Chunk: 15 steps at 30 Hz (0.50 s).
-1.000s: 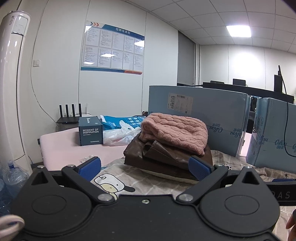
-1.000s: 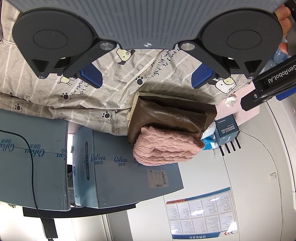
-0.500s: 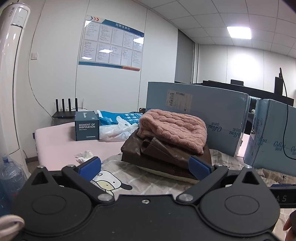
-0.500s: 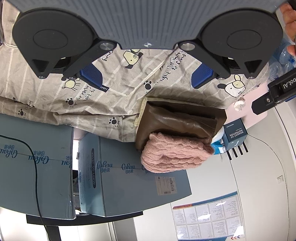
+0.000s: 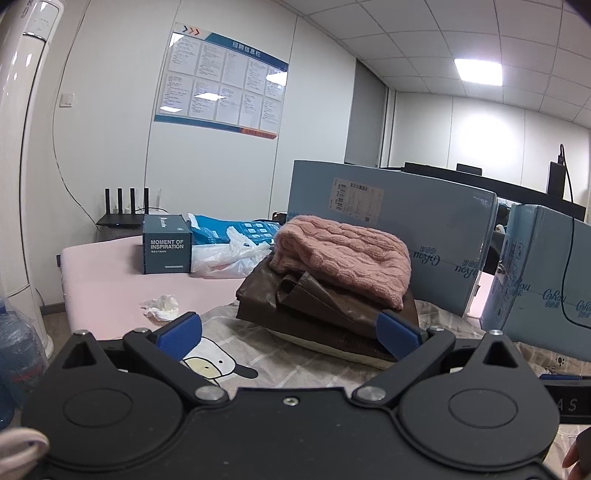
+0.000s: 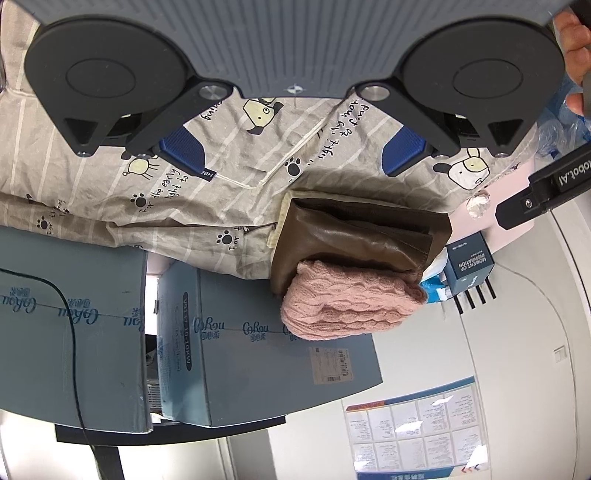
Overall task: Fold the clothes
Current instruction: 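Move both grippers toward the pink knit sweater on the brown stack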
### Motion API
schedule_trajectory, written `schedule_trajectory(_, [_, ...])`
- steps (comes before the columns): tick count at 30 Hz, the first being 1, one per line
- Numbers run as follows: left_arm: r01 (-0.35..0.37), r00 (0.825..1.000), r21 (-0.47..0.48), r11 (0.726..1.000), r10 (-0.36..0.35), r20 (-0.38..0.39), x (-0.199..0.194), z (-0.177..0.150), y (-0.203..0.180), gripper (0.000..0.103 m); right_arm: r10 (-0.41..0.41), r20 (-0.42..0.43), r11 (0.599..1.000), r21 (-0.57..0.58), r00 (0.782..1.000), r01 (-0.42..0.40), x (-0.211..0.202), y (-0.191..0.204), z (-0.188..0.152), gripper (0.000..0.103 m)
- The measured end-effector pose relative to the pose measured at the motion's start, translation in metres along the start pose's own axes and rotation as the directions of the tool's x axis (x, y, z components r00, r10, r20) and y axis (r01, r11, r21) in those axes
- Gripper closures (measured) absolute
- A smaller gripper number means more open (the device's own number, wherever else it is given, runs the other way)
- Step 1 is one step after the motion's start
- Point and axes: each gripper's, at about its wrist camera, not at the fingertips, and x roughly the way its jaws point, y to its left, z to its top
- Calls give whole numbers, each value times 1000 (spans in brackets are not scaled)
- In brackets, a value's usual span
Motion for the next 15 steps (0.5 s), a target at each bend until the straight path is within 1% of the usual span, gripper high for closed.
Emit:
schedule_trajectory(4, [16,1000,-22,1000,-16,-9,11,0,4,0,-24,-8,1000,-3,1000,23,5,2,-3,0])
schedule_trajectory(9, [41,999,-26,999,-41,-16,21,2,7,0,-43,-23,999,-17,999,43,11,5,-7,0])
schedule_trajectory(15, [52,999,-28,998,-52,-8,25,5,15,0,-49,-21,998,-31,999,48,12,10,-9,0])
